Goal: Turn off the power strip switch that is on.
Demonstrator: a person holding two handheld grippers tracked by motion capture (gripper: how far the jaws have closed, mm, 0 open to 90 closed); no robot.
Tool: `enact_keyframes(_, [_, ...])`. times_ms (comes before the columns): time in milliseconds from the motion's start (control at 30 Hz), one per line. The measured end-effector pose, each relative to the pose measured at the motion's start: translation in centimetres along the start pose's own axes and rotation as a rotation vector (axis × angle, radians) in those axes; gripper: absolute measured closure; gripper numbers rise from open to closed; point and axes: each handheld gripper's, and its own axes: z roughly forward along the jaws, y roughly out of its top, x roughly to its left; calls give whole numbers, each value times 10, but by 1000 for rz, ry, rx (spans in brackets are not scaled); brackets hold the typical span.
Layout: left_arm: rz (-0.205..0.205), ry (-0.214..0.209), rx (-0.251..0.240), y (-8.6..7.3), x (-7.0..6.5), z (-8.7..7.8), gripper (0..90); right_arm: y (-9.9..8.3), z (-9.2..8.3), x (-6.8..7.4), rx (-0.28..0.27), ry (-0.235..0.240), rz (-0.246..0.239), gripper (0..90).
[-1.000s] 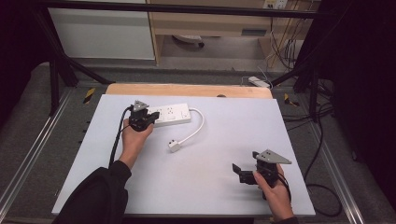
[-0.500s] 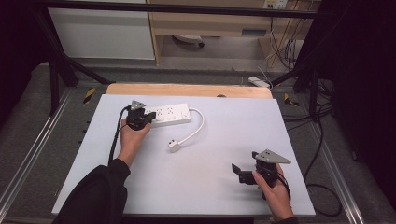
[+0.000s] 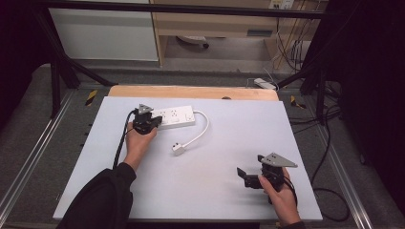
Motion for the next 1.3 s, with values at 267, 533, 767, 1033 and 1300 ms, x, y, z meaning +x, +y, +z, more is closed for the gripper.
enact_keyframes(267, [5, 1, -5, 0, 0, 0, 900, 0, 0, 1, 2, 3, 0, 23])
enact_keyframes(533, [13, -5, 0, -2, -1, 2, 900, 0, 0, 1, 3, 4, -1, 23])
enact_keyframes(767, [35, -3, 2, -2, -4, 3, 900, 0, 0, 1, 3, 6, -2, 23])
enact_keyframes(1033, [31, -7, -4, -2, -3, 3, 900, 0, 0, 1, 6, 7, -6, 23])
enact_keyframes(1300, [20, -10, -11, -4, -2, 3, 900, 0, 1, 1, 10, 7, -8, 23])
